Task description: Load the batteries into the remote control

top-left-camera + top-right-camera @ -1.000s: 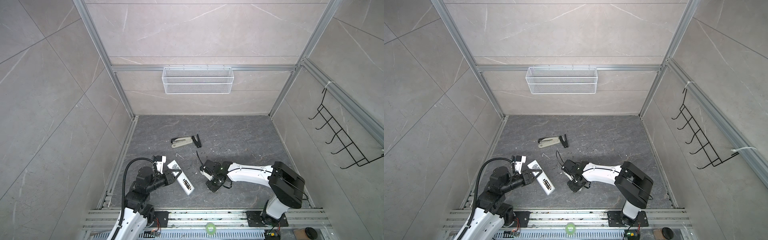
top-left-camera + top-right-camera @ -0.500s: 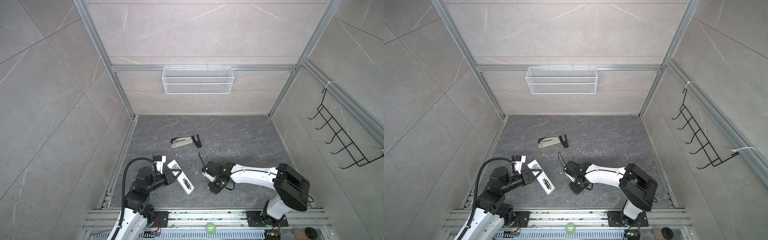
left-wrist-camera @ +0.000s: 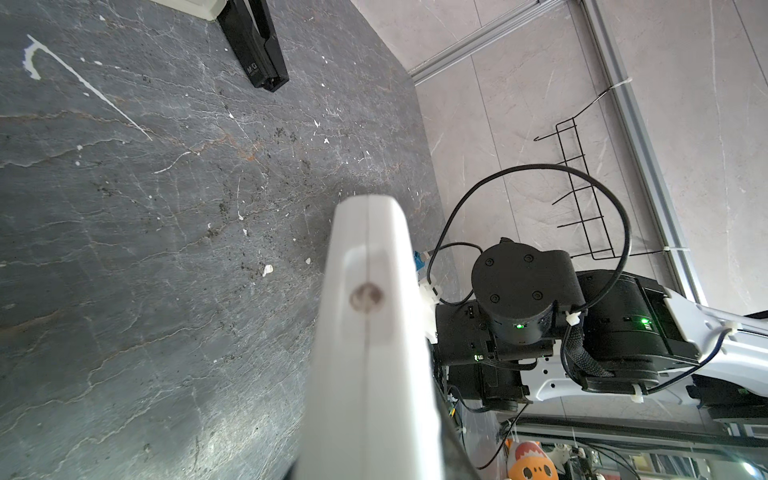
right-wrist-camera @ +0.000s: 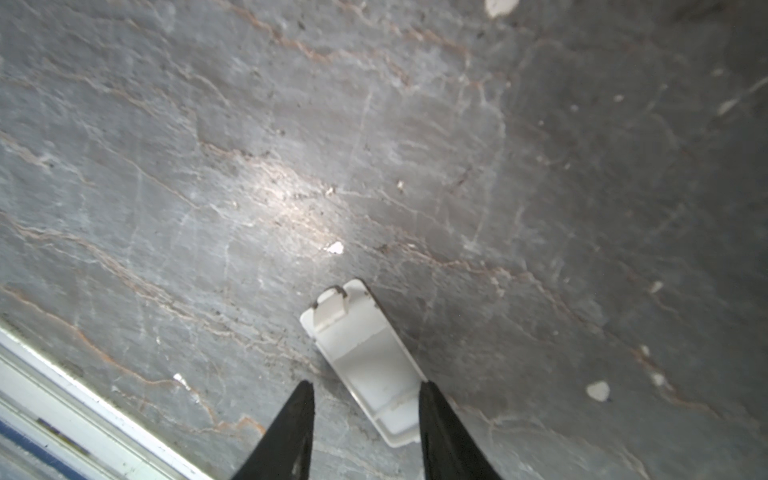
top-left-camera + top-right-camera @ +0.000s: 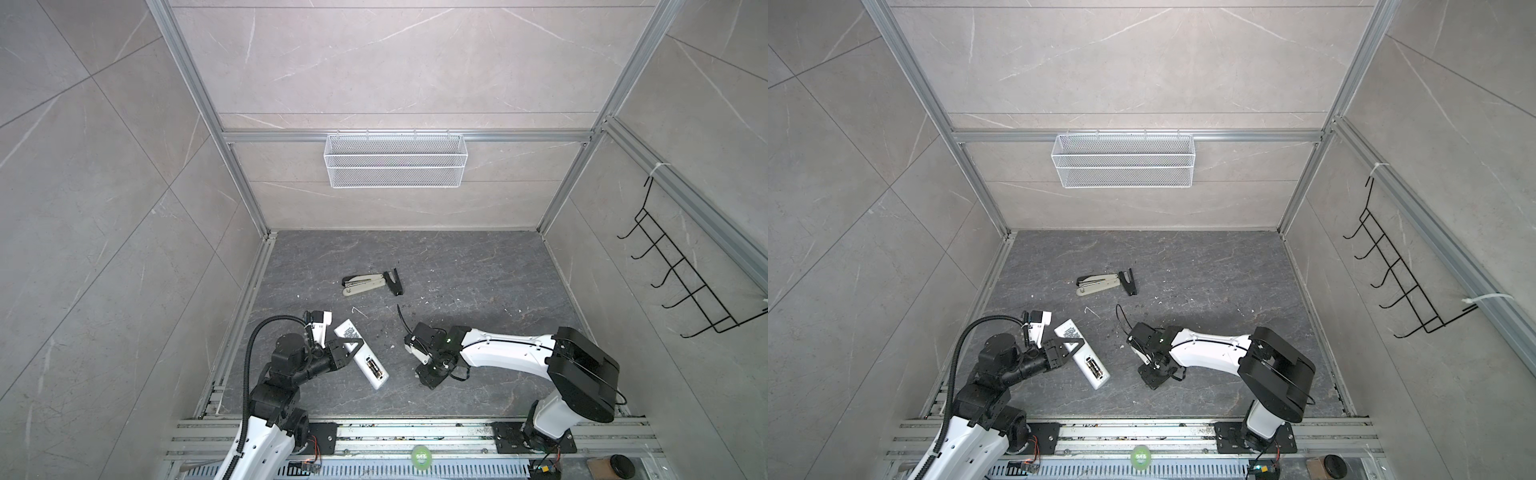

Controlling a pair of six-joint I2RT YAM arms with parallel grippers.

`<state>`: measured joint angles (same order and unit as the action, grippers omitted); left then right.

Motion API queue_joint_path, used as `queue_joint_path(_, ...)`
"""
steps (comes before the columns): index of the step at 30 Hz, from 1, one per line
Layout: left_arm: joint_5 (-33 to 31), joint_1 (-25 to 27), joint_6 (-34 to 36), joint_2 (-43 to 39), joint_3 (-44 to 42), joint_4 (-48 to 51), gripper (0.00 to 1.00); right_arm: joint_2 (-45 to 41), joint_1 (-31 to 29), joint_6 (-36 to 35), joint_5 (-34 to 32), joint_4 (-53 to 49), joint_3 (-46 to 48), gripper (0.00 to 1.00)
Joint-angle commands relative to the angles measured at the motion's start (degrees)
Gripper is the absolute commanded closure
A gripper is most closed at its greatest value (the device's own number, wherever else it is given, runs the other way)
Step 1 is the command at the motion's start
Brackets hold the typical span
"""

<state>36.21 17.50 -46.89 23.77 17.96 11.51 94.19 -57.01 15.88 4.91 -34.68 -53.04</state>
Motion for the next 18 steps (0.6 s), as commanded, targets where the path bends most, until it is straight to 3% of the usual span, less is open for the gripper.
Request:
queue_joint_path(1, 1.8, 0.0, -0.3, -0.7, 1.4, -3.5, 1.00, 2.0, -0.4, 0.2, -1.8, -1.5, -0.1, 0.56)
queue_joint_path(11, 2.6, -0.4, -1.3, 0.5, 1.1, -5.5, 1.00, 3.6, -1.4, -1.2, -4.6, -3.9, -2.4, 0.57)
queue_joint_path(18, 2.6, -0.4, -1.1, 0.7, 1.4, -5.4, 1.00, 4.1, -1.3, -1.6, -4.9, -3.9, -2.9, 0.69)
